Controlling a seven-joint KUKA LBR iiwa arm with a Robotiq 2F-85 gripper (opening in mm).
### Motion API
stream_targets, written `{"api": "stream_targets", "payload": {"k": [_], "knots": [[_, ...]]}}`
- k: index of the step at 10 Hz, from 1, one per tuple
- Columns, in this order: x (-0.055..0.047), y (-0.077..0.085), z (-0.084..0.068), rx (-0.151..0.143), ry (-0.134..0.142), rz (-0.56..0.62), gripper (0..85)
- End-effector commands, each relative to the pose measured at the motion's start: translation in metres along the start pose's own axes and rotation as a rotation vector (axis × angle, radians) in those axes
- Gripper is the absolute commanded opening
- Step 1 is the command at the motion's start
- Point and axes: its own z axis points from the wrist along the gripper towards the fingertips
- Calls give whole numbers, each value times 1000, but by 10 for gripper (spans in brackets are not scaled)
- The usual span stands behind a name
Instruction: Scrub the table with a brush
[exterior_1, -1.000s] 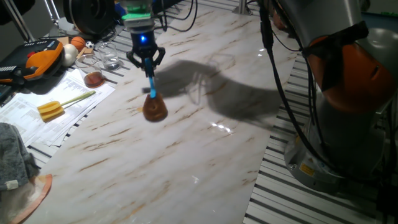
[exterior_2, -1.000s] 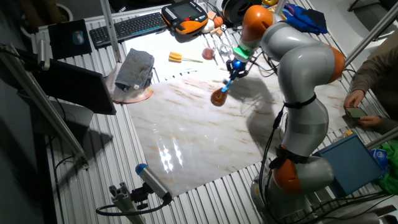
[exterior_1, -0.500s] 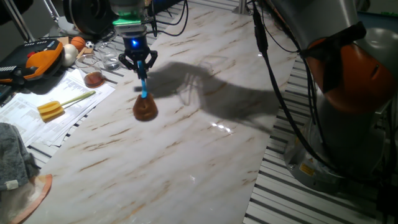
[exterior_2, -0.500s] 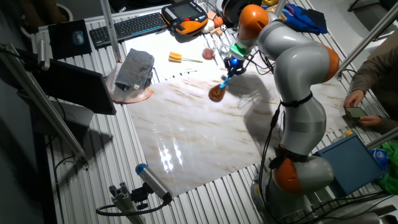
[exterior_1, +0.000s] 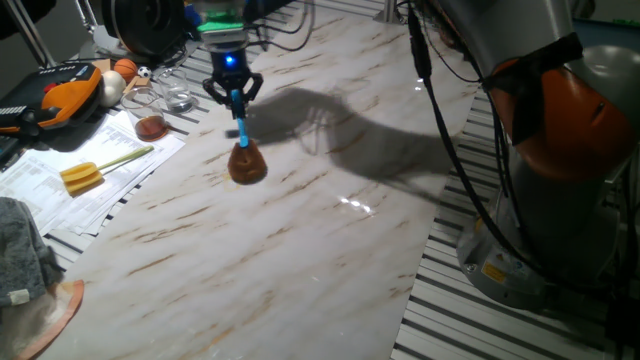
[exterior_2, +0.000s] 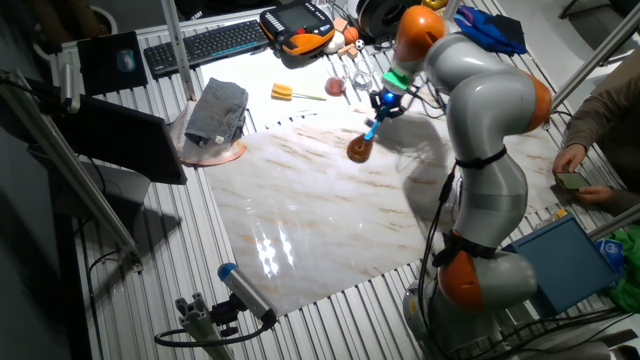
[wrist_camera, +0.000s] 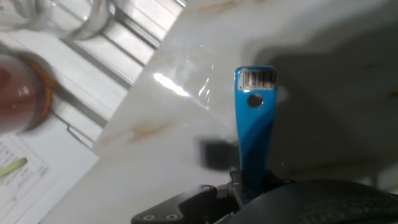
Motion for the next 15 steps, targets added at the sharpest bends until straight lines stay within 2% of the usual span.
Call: {"api": "stream_targets", "payload": {"k": [1, 2, 3, 4, 7, 8, 9, 10, 11, 12, 15], "knots": [[14, 2, 0, 6, -8, 19, 0], [28, 6, 0, 12, -19, 49, 0], [35, 13, 2, 17, -40, 79, 0], [29, 17, 3, 16, -50, 82, 0], [-14, 23, 11, -10, -62, 46, 0], [-20, 24, 14, -13, -65, 36, 0], [-20, 23, 15, -15, -59, 32, 0], [-17, 22, 12, -8, -43, 30, 0], [-8, 21, 7, 3, -32, 30, 0], [5, 21, 3, 10, -24, 37, 0], [50, 20, 4, 27, -48, 67, 0]]}}
